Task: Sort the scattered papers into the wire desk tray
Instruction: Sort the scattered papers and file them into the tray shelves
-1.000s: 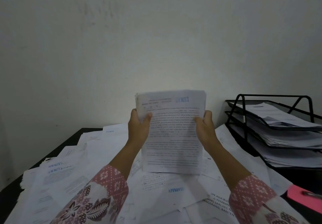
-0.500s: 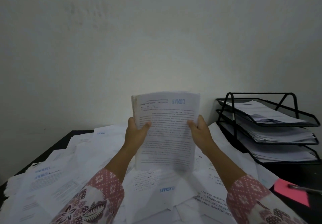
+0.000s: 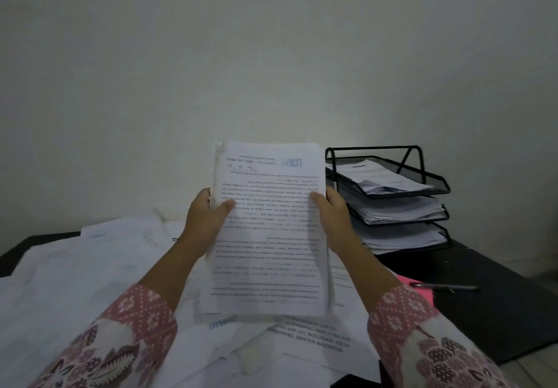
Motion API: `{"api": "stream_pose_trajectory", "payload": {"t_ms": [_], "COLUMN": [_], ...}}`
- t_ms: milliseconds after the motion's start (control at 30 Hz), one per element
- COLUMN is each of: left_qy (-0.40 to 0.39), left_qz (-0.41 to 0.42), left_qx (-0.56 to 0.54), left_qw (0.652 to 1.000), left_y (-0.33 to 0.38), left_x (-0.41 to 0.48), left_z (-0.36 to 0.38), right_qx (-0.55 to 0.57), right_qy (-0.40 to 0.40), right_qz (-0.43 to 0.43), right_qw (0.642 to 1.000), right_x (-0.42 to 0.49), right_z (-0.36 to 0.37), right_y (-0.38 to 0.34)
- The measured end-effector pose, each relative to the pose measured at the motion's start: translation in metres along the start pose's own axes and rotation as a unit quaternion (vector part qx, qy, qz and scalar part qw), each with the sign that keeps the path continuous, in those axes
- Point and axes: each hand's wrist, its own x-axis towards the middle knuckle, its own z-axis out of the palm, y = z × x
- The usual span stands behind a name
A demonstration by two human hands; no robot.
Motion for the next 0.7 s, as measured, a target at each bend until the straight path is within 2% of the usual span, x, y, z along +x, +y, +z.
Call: {"api": "stream_pose_trajectory", "payload": {"t_ms": [133,333,533,700], "left_qy": [-0.055,-0.182,-0.313,-0.337], "left_qz": [-0.031,-0.173,-0.238,-0.231], "left_qx": [0.023,0.002,-0.010,0.020], "left_qw": [0.998,0.968,0.919,0.912], "left_y": [-0.008,-0.028,-0.047,-0.049], "left_x": [-0.006,-0.016,-0.040,-0.041], "left_z": [0.025,0.043,0.054,0.069], "right_qx": [-0.033,-0.045,-0.055,-0.052], "right_qy": [0.035,0.047,0.085,0.104], "right_qz": [0.050,0.162,0.270,0.295], "right_qw": [0.998,0.985,0.957,0.948], "right_x": [0.003,0.000,-0.004,-0.008], "right_z": [-0.021,-0.050,-0.085,-0.108], "right_y": [0.006,0.033,0.060,0.063]}}
